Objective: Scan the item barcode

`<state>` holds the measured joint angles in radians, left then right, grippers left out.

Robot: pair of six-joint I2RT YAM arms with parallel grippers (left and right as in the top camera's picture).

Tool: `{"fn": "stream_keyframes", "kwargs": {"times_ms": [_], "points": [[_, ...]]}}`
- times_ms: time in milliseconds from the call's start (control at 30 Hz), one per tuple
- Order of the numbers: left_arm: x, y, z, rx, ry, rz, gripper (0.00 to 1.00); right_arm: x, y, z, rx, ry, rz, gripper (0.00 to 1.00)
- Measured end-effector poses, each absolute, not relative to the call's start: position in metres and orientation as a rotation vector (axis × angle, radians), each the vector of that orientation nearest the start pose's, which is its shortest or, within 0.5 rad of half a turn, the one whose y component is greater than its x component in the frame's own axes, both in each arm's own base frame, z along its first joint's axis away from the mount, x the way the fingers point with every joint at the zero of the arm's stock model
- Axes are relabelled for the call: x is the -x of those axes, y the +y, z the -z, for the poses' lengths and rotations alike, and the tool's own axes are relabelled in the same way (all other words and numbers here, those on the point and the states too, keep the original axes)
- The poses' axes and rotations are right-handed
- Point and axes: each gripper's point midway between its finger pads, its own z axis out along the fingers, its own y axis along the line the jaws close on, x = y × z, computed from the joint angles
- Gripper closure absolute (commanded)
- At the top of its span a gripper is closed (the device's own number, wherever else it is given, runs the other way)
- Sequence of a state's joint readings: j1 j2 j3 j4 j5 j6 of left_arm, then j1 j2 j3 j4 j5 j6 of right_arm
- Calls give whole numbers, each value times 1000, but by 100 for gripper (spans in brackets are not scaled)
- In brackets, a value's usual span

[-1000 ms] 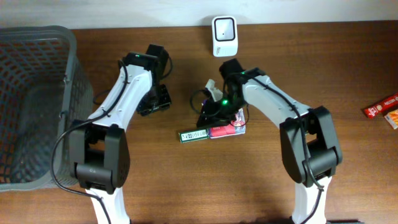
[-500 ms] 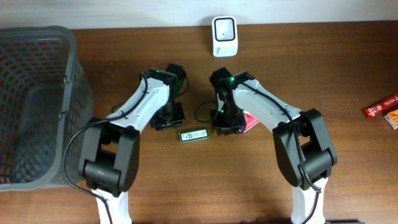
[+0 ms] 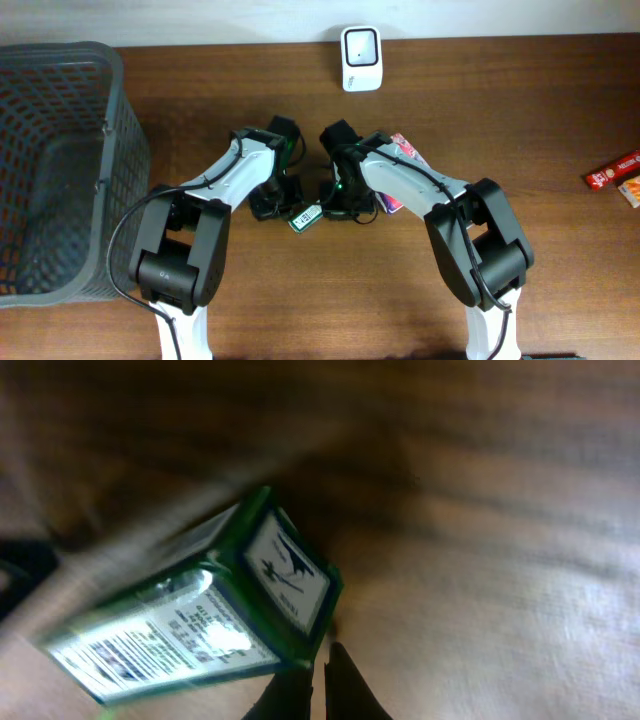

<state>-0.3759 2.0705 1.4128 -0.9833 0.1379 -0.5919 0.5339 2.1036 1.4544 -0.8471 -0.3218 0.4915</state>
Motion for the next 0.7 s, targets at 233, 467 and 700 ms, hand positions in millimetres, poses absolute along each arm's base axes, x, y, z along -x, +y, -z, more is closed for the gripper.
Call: {"fn": "stream_keyframes", "kwargs": {"times_ms": [233, 467, 700], "points": [[-287, -186, 0, 225, 3404, 371, 100, -354, 194, -16, -144, 3191, -625, 78], [-356, -101, -40, 502, 3253, 150, 1, -346, 215, -44, 112, 3135, -1012, 55], [-373, -68, -37, 576, 3154, -57, 1, -335, 253, -31, 224, 3135, -1036, 62]]}}
